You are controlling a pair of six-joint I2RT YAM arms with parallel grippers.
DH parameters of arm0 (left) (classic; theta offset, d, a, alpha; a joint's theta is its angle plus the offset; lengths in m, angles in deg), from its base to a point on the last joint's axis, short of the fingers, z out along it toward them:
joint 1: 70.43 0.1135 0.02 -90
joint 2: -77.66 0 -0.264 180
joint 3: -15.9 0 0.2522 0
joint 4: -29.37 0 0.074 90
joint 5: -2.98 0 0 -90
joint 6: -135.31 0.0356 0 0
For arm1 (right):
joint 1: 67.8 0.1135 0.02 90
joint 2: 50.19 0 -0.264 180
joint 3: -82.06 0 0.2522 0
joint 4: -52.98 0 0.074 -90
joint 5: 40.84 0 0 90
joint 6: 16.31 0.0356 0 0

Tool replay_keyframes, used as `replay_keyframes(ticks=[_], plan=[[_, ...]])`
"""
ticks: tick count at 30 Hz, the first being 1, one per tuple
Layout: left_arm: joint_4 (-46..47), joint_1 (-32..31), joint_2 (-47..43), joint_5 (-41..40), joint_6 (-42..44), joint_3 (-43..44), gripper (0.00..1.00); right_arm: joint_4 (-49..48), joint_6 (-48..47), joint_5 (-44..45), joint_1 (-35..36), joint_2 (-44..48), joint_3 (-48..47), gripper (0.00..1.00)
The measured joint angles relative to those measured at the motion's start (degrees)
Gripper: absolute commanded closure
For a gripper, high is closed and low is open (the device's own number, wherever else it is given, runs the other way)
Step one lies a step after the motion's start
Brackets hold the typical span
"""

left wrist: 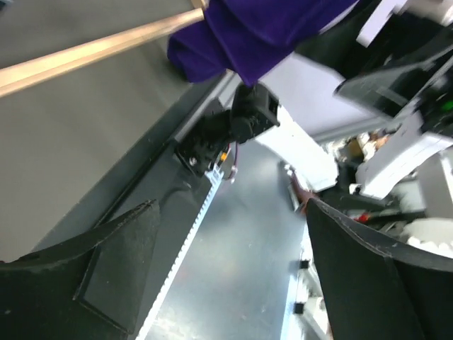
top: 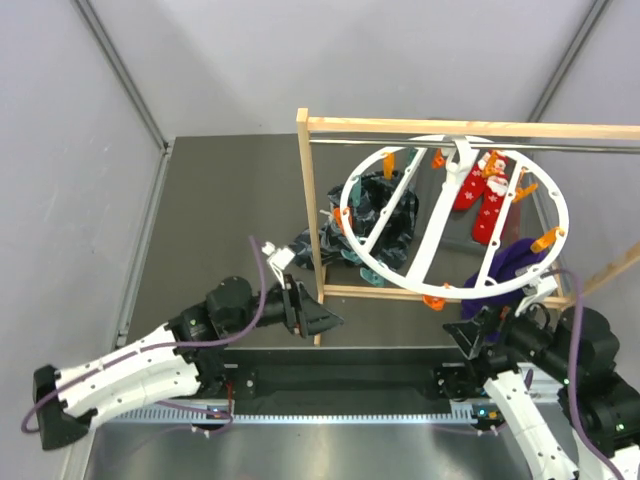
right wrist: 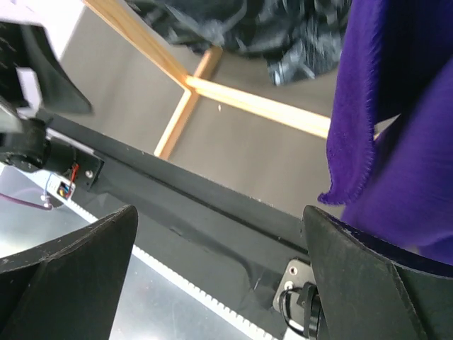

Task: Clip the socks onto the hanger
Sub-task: Open the clamp at the hanger.

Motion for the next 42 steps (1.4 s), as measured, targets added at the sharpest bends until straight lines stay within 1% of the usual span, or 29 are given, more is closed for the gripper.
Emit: replay_keyframes(ticks=[1,2,3,4,5,9,13,15,16,17,19,23,26,29,31,33,36,40,42], plan=[[0.20,-3.61,1.14,-2.69,1.05,0.46,0.17,0.22,-0.31,0.07,0.00,-0.07,-1.16,0.00],[0.42,-5.99,1.75,-4.83,1.81,0.68,0.18,0.31,-0.57,0.09,0.00,-0.07,-2.51,0.00],[0.76,-7.96,2.19,-6.93,2.64,0.85,0.19,0.42,-1.22,0.04,0.00,-0.09,-4.24,0.00],[1.33,-9.88,2.60,-8.68,3.50,0.92,0.23,0.50,-1.73,-0.09,0.00,-0.13,-5.68,0.00],[1.92,-11.13,3.06,-9.90,4.13,1.03,0.25,0.63,-2.27,-0.28,0.02,-0.24,-7.28,0.00],[3.87,-15.54,5.09,-13.05,6.97,1.95,0.32,0.66,-4.13,-1.64,0.61,-0.85,-12.85,0.00],[6.05,-21.88,5.42,-15.26,10.45,2.73,0.38,0.50,-5.64,-3.74,1.22,-1.75,-17.86,0.01],[7.19,-25.03,6.32,-16.35,12.46,4.00,0.42,0.33,-6.21,-5.22,1.77,-2.25,-19.28,0.06],[7.72,-26.77,7.34,-16.81,13.70,5.05,0.43,0.13,-6.45,-6.32,2.10,-2.69,-19.87,0.14],[8.04,-28.63,8.66,-17.57,15.10,6.54,0.44,-0.04,-6.64,-7.26,2.49,-3.34,-20.39,0.16],[8.83,-32.28,11.74,-18.34,17.97,9.79,0.45,-0.44,-7.15,-9.16,3.69,-5.14,-21.40,0.19],[8.94,-38.42,16.52,-20.90,24.41,15.89,0.46,-0.57,-8.48,-9.88,7.52,-9.55,-24.79,0.19],[8.92,-40.59,18.34,-23.04,28.50,19.23,0.48,-1.25,-9.07,-10.38,8.76,-11.06,-26.38,0.19],[8.87,-40.94,19.43,-25.33,31.01,21.92,0.51,-2.05,-9.22,-11.39,8.81,-11.63,-26.58,0.19],[8.68,-40.98,20.22,-27.43,32.20,23.96,0.48,-2.45,-9.22,-11.91,8.81,-12.02,-26.47,0.19],[8.28,-41.27,21.35,-29.97,33.05,26.69,0.42,-3.87,-8.98,-12.83,8.81,-12.44,-26.01,0.19],[6.32,-41.70,23.12,-33.35,32.85,31.15,0.39,-5.99,-8.46,-14.93,8.81,-12.66,-23.65,0.18],[3.67,-42.32,25.79,-36.50,30.75,36.81,0.39,-8.20,-7.32,-17.11,8.81,-12.81,-20.92,0.18],[3.15,-42.49,26.53,-36.98,29.64,38.07,0.41,-11.37,-5.60,-18.49,8.81,-12.35,-18.84,0.23]])
